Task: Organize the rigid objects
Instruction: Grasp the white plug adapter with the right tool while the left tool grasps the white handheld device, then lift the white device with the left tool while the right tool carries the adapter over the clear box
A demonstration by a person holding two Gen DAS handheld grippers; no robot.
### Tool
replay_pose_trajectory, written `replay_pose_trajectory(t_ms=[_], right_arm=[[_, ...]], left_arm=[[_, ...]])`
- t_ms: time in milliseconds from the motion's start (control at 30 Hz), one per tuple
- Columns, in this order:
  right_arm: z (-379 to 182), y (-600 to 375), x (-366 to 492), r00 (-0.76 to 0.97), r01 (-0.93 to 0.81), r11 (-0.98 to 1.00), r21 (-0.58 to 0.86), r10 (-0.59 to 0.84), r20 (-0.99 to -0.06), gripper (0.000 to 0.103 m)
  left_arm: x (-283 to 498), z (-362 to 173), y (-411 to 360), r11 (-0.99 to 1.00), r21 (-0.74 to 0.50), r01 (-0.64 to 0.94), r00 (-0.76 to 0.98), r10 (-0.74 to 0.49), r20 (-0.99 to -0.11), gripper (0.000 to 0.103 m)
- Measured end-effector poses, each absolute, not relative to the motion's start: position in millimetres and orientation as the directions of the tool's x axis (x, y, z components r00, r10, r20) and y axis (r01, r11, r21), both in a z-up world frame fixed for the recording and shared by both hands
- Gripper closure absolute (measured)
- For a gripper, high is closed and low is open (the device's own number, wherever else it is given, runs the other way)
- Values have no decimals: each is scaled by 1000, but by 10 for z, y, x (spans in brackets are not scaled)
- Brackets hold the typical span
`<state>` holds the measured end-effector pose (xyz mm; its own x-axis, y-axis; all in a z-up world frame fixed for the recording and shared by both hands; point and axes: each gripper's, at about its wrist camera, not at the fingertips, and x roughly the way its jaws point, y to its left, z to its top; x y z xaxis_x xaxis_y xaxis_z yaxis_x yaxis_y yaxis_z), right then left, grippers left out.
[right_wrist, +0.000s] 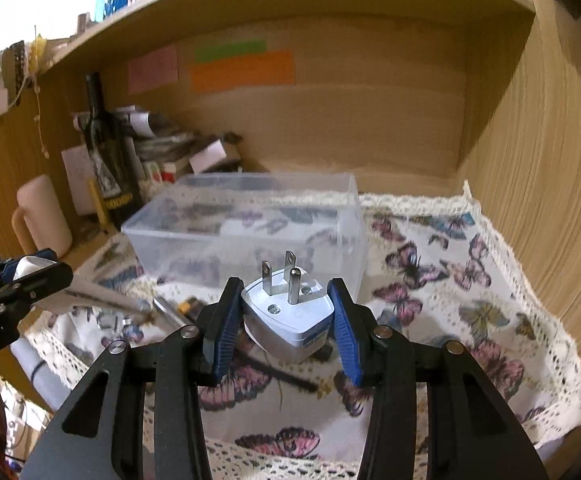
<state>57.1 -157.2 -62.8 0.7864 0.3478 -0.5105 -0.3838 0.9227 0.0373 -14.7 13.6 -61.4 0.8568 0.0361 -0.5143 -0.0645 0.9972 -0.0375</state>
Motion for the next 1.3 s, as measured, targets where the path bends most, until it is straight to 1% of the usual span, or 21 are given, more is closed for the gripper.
replay_pose_trajectory(t_ms=[200, 300, 333, 367, 400, 467, 500, 533, 600, 633, 667, 700, 767, 800, 833, 1033, 1167, 1300], right_arm=[[-443, -1596, 629, 818, -374, 927, 18, 340, -463, 63], [-368, -1600, 670, 829, -374, 927, 12, 340, -445, 63], [-346, -1598, 684, 829, -377, 926, 14, 344, -440, 63], [-326, -1597, 702, 831, -378, 926, 15, 347, -435, 63], [-309, -1592, 722, 833, -379, 925, 13, 348, -431, 63], [-294, -1575, 768, 834, -380, 925, 11, 348, -427, 63], [-298, -1568, 788, 832, -382, 924, 13, 351, -429, 63], [-309, -1564, 806, 828, -387, 922, 18, 356, -433, 63], [-346, -1550, 844, 819, -393, 919, 29, 364, -444, 63], [-364, -1545, 855, 814, -395, 918, 31, 366, -450, 63], [-388, -1535, 866, 810, -398, 917, 32, 367, -458, 63], [-399, -1532, 878, 807, -399, 917, 32, 367, -462, 63], [-413, -1522, 889, 803, -400, 916, 32, 367, -469, 63], [-412, -1522, 888, 802, -401, 915, 34, 369, -469, 63], [-409, -1518, 891, 803, -400, 916, 33, 368, -468, 63], [-391, -1536, 875, 808, -401, 916, 32, 370, -459, 63], [-415, -1531, 867, 798, -410, 911, 39, 379, -467, 63], [-444, -1452, 835, 771, -450, 892, 56, 419, -480, 63]], left_arm=[[-15, -428, 135, 998, -46, -36, 875, 9, -485, 65], [80, -342, 160, 998, -60, -18, 878, -12, -479, 67], [105, -318, 166, 998, -64, -13, 879, -19, -477, 74], [137, -276, 179, 998, -70, 1, 882, -34, -470, 89], [152, -247, 195, 997, -73, 7, 886, -40, -463, 102], [203, -205, 199, 997, -71, 20, 884, -50, -465, 103], [252, -224, 197, 997, -72, 37, 874, -67, -481, 103], [284, -260, 200, 997, -74, 35, 869, -66, -490, 101], [253, -285, 178, 999, -43, 13, 886, -31, -462, 100], [233, -286, 170, 999, -45, 15, 890, -34, -455, 95], [211, -287, 174, 997, -65, 29, 890, -55, -452, 86], [210, -291, 185, 996, -81, 36, 890, -69, -452, 79], [203, -316, 191, 995, -100, 32, 890, -74, -449, 48], [198, -337, 185, 994, -107, 36, 890, -81, -449, 42], [190, -353, 176, 992, -114, 45, 890, -92, -447, 40], [148, -387, 77, 993, -97, 59, 895, -96, -435, 39], [141, -366, 99, 998, -69, 8, 905, -37, -423, 38], [167, -356, 271, 993, -114, -16, 899, -35, -436, 38]])
